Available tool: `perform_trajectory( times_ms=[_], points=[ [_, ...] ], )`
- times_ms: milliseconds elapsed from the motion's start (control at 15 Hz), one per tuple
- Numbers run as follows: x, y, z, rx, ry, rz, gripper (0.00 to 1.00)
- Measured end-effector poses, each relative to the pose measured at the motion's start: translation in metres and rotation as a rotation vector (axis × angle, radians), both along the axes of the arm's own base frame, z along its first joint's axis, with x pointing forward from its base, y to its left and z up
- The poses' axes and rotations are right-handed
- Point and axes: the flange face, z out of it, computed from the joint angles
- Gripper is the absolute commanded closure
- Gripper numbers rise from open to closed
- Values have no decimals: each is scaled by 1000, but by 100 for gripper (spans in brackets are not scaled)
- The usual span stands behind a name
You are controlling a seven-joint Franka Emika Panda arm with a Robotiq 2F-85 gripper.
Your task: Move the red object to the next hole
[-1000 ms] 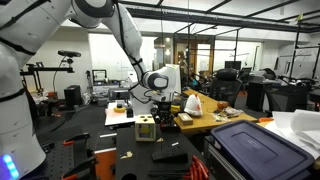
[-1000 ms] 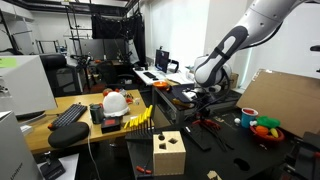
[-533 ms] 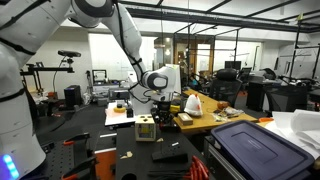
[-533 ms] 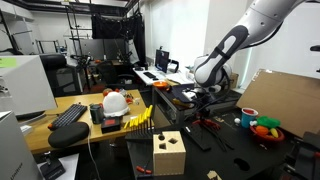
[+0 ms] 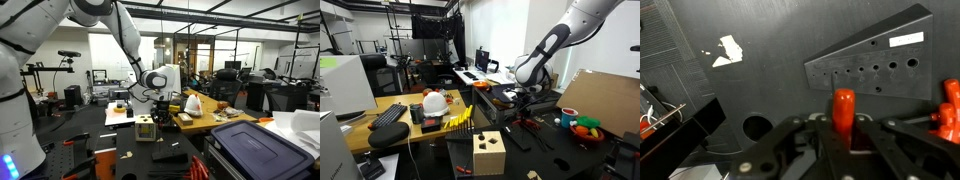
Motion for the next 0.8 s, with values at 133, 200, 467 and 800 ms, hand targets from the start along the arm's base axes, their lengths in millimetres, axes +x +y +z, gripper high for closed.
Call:
perform_trajectory(
  times_ms=[133, 200, 467, 800],
  points=[
    [0, 0, 0, -3, 0, -17, 98],
    [0, 0, 0, -4, 1, -23, 98],
    [0, 0, -1, -6, 2, -38, 98],
    [0, 0, -1, -7, -3, -38, 98]
  ],
)
